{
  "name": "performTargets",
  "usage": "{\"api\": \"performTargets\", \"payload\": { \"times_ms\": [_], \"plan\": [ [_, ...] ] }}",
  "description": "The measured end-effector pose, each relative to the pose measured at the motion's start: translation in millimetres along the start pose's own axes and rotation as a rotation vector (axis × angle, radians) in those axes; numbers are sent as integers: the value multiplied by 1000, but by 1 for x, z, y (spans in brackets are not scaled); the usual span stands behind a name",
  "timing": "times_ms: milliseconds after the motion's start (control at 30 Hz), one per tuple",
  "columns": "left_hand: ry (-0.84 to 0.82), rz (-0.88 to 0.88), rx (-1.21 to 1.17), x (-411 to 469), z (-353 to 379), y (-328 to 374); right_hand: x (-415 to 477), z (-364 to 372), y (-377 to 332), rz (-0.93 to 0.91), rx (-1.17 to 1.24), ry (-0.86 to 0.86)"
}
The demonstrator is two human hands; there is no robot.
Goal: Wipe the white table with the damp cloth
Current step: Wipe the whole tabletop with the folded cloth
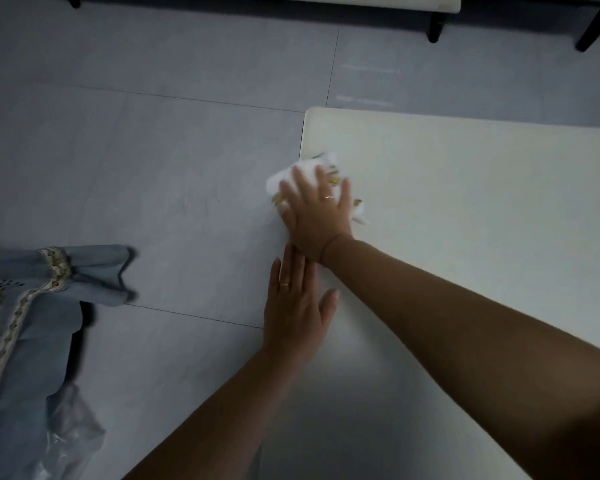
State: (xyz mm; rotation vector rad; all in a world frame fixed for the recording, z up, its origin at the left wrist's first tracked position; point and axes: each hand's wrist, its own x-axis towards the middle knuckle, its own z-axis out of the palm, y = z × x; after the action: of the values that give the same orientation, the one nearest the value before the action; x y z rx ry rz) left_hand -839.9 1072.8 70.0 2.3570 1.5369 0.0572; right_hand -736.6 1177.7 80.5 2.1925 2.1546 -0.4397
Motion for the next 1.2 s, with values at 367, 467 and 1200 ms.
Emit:
{"api": "performTargets", "payload": {
  "times_ms": [367, 467, 1200],
  "plan": [
    [2, 47, 38, 54, -2, 27, 52, -33, 111, 480, 84, 25],
    [15, 28, 55, 54, 3, 28, 63, -24, 66, 367, 52, 33],
    [22, 5, 82, 51, -1, 36, -23, -23, 161, 104, -47, 17]
  ]
}}
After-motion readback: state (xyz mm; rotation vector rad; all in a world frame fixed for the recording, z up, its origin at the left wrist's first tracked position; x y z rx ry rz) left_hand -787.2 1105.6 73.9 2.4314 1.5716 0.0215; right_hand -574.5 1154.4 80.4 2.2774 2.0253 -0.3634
